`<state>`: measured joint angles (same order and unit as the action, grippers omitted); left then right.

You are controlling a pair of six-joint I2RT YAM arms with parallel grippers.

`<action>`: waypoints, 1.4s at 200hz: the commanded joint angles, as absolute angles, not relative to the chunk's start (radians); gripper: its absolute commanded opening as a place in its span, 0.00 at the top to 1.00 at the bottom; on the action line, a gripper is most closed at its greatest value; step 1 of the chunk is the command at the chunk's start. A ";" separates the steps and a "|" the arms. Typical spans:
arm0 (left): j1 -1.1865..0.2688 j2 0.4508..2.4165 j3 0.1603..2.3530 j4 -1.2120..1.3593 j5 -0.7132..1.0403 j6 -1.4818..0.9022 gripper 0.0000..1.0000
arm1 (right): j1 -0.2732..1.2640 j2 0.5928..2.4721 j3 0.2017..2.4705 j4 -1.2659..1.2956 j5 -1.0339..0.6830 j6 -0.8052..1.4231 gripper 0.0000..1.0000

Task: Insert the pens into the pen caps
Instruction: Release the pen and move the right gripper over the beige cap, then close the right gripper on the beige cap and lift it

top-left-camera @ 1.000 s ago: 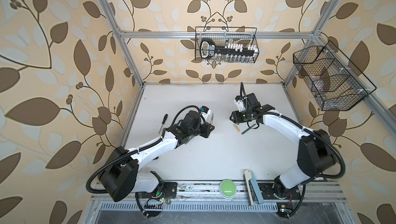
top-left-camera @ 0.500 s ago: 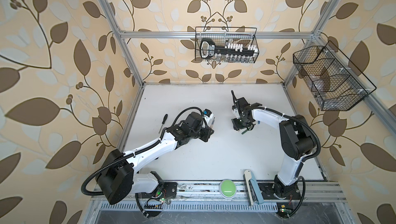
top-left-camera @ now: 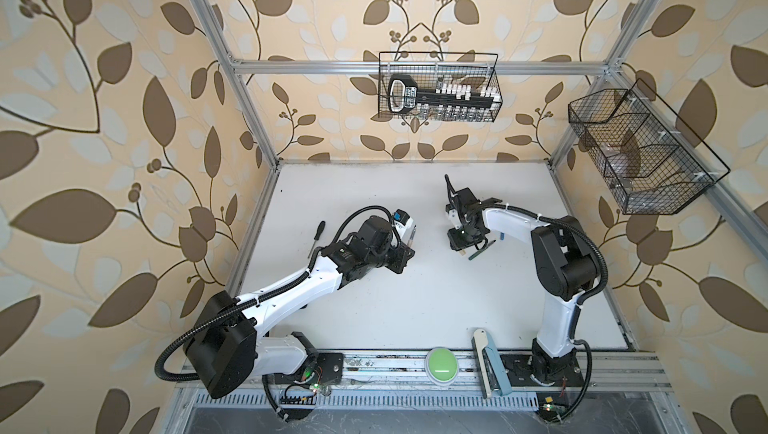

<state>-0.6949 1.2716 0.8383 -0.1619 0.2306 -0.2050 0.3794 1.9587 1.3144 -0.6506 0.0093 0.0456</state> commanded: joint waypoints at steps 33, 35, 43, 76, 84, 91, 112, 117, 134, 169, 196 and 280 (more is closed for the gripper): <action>-0.703 1.221 0.867 -0.132 0.219 -0.205 1.00 | 0.422 1.994 1.333 -0.673 0.054 0.012 0.57; -0.703 1.221 0.866 -0.129 0.219 -0.205 1.00 | 0.423 1.994 1.333 -0.673 0.057 0.013 0.57; -0.703 1.218 0.864 -0.126 0.219 -0.207 1.00 | 0.428 1.994 1.329 -0.675 0.060 0.012 0.57; -0.703 1.209 0.873 -0.143 0.218 -0.209 1.00 | 0.439 1.993 1.317 -0.690 0.062 0.012 0.57; -0.703 1.205 0.871 -0.144 0.217 -0.209 1.00 | 0.439 1.993 1.317 -0.702 0.067 0.009 0.57; -0.703 1.200 0.868 -0.144 0.214 -0.209 1.00 | 0.441 1.993 1.314 -0.707 0.072 0.009 0.57; -0.703 1.195 0.864 -0.144 0.206 -0.209 1.00 | 0.442 1.985 1.307 -0.714 0.093 0.008 0.57; -0.703 1.195 0.864 -0.143 0.205 -0.209 1.00 | 0.442 1.986 1.310 -0.717 0.095 0.005 0.57; -0.703 1.198 0.867 -0.142 0.209 -0.210 1.00 | 0.440 1.987 1.308 -0.721 0.104 0.004 0.59; -0.703 1.197 0.867 -0.136 0.209 -0.209 1.00 | 0.437 1.994 1.307 -0.730 0.111 0.008 0.69; -0.703 1.195 0.867 -0.130 0.209 -0.203 1.00 | 0.436 1.992 1.302 -0.728 0.114 0.017 0.79; -0.704 1.218 0.884 -0.094 0.217 -0.152 1.00 | 0.417 1.850 1.220 -0.616 -0.027 0.051 0.99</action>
